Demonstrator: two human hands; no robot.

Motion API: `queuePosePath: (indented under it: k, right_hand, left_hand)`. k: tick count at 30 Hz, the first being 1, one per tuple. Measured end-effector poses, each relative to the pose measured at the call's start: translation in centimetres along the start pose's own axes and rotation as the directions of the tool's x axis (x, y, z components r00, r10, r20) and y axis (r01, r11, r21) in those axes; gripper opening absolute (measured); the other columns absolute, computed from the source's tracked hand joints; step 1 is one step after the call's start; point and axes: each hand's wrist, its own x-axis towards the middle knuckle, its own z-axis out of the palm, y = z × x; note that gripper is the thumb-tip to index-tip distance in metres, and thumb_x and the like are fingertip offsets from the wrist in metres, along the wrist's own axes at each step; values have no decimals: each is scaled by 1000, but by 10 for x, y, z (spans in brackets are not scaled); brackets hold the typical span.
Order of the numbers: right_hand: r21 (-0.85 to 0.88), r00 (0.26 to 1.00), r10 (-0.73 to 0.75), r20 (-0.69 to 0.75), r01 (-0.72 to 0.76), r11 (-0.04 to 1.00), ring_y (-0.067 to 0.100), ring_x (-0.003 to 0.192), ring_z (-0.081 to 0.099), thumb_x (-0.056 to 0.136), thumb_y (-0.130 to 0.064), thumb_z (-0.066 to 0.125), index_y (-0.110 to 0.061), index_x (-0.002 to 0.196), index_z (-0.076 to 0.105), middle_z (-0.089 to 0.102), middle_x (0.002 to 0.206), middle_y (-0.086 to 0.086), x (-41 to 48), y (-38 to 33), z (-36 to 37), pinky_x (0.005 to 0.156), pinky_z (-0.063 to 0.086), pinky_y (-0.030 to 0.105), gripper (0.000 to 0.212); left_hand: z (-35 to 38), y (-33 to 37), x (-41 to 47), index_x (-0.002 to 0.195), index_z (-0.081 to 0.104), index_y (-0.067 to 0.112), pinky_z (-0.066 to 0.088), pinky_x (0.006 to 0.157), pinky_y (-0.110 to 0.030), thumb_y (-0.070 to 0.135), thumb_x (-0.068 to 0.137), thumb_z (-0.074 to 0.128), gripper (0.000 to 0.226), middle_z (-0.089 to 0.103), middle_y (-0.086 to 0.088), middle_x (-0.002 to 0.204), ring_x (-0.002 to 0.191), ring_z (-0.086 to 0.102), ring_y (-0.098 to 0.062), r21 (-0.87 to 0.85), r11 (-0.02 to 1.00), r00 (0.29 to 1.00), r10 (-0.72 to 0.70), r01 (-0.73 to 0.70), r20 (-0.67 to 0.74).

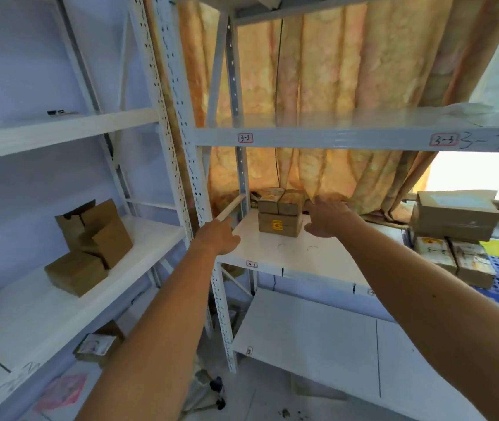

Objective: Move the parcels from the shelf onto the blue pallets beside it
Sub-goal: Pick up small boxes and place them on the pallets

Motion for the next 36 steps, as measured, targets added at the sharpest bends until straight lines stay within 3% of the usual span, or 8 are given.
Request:
queuePosePath:
  k: [5, 9, 15, 20, 24, 29, 33, 36]
  right_hand:
    - [65, 998, 40, 45, -43, 997, 40, 138, 37, 99, -45, 49, -16, 157, 15, 24, 158, 14, 53, -2, 3, 105, 37, 53, 73]
    - [160, 998, 67, -1, -66, 985, 38, 131, 46, 97, -51, 51, -17, 154, 22, 33, 151, 12, 111, 13, 11, 98, 43, 48, 72]
    - [166, 998, 66, 18, -68, 984, 37, 134, 41, 88, -61, 60, -18, 155, 19, 29, 151, 13, 189, 36, 43, 102, 43, 48, 89]
    - [147, 998, 29, 63, -38, 988, 39, 137, 35, 85, -55, 67, -24, 157, 16, 24, 154, 12, 233, 32, 74, 104, 38, 51, 94]
    - [133, 988, 55, 145, -75, 988, 40, 145, 23, 89, -55, 63, -23, 157, 18, 12, 162, 13, 262, 32, 89, 111, 30, 53, 88]
    - [125, 980, 90, 178, -113, 986, 40, 145, 22, 88, -55, 64, -23, 157, 19, 10, 162, 14, 298, 26, 102, 111, 30, 55, 88]
    - [140, 980, 100, 171, -124, 982, 37, 147, 19, 87, -53, 65, -23, 156, 19, 11, 162, 11, 322, 17, 119, 112, 29, 55, 89]
    - [167, 983, 93, 160, -120, 979, 32, 146, 21, 89, -49, 64, -21, 155, 23, 18, 161, 7, 339, 10, 133, 113, 31, 56, 82]
  left_hand:
    - [-1, -1, 52, 160, 22, 21, 46, 103, -43, 44, 100, 49, 70, 43, -15, 151, 130, 50, -34, 64, 997, 998, 42, -45, 42]
    - [-13, -4, 111, 157, 28, 22, 45, 99, -41, 35, 98, 56, 67, 46, -12, 148, 127, 51, -34, 64, 995, 997, 75, -75, 4]
    - [-2, 4, 218, 150, 39, 21, 50, 98, -47, 37, 96, 54, 58, 52, -6, 144, 125, 54, -30, 145, 985, 995, 87, -93, 53]
    - [25, 12, 278, 144, 46, 18, 54, 92, -46, 32, 94, 50, 51, 57, -11, 132, 112, 59, -31, 224, 966, 990, 111, -127, 82]
    - [41, 9, 307, 153, 33, 20, 45, 105, -45, 38, 98, 49, 61, 45, -13, 150, 133, 47, -34, 208, 965, 987, 147, -157, 60]
    - [58, -1, 348, 154, 32, 24, 47, 99, -41, 49, 93, 59, 72, 51, -13, 144, 127, 51, -32, 223, 951, 977, 211, -215, 40]
    - [73, -4, 377, 156, 27, 24, 46, 87, -35, 43, 89, 68, 80, 46, -13, 146, 125, 53, -33, 176, 950, 966, 244, -257, 91]
    - [85, -7, 399, 157, 22, 21, 49, 95, -40, 45, 83, 74, 94, 39, -15, 152, 129, 50, -36, 132, 948, 952, 272, -291, 142]
